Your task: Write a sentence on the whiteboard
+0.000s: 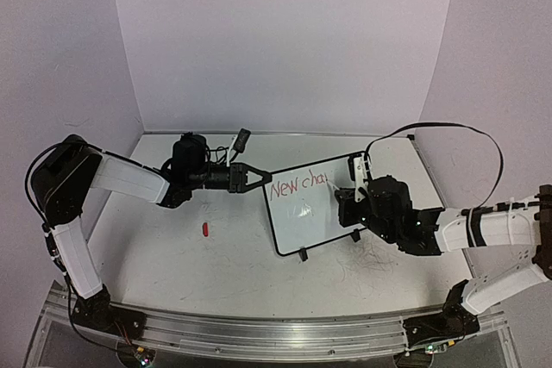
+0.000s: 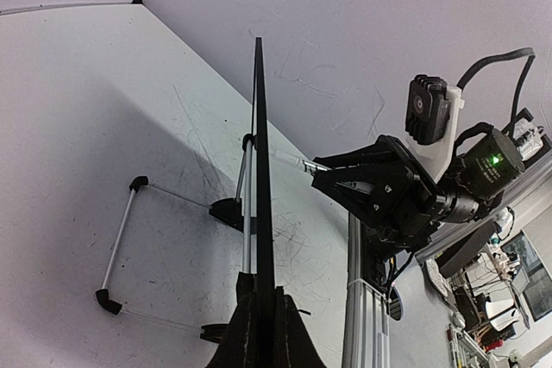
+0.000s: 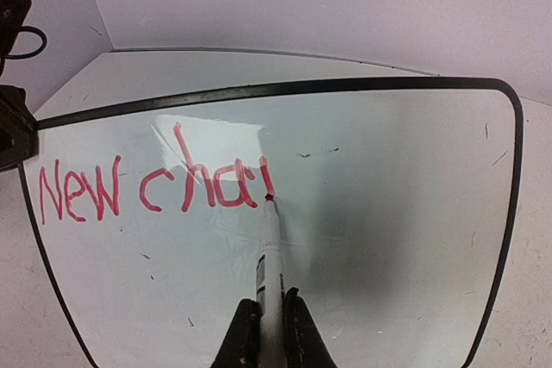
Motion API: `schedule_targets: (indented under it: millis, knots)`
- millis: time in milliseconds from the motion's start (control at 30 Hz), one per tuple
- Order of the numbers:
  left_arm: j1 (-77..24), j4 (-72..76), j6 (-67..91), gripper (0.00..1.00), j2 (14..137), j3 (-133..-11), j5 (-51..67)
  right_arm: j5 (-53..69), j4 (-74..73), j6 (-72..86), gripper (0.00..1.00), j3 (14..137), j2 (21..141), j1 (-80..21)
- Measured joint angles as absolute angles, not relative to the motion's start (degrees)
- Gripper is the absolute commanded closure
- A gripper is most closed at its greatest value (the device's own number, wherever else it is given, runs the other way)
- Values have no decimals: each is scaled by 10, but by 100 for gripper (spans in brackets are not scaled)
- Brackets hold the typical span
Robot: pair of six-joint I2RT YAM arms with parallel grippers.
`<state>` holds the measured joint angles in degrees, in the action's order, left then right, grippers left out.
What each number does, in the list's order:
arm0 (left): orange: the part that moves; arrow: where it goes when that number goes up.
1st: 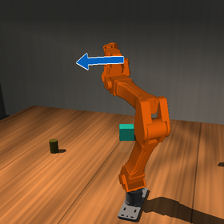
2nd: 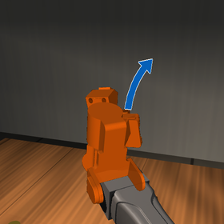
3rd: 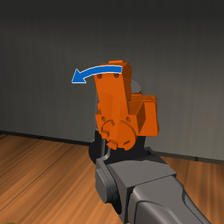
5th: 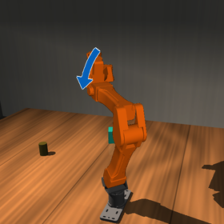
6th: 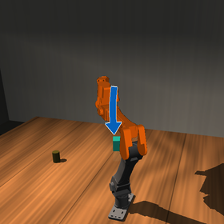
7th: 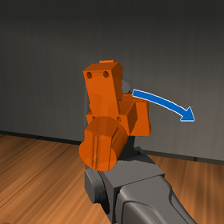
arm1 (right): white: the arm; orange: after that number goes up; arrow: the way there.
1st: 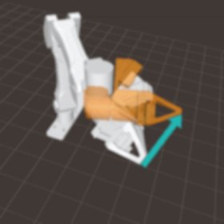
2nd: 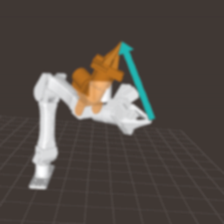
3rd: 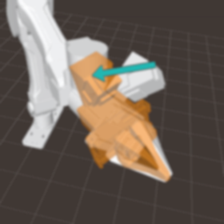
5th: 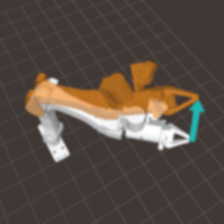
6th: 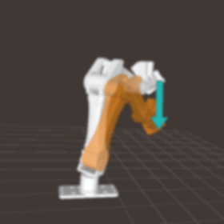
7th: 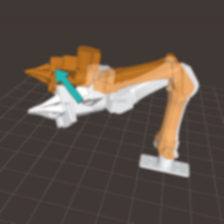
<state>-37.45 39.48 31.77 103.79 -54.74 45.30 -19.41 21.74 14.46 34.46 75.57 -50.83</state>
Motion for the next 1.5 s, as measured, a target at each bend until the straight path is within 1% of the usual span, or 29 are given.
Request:
schedule_targets:
  millis: [1500]
  knots:
    - [-375, 395, 318, 100, 1038, -547, 453, -226, 218, 140, 100, 364, 767, -508]
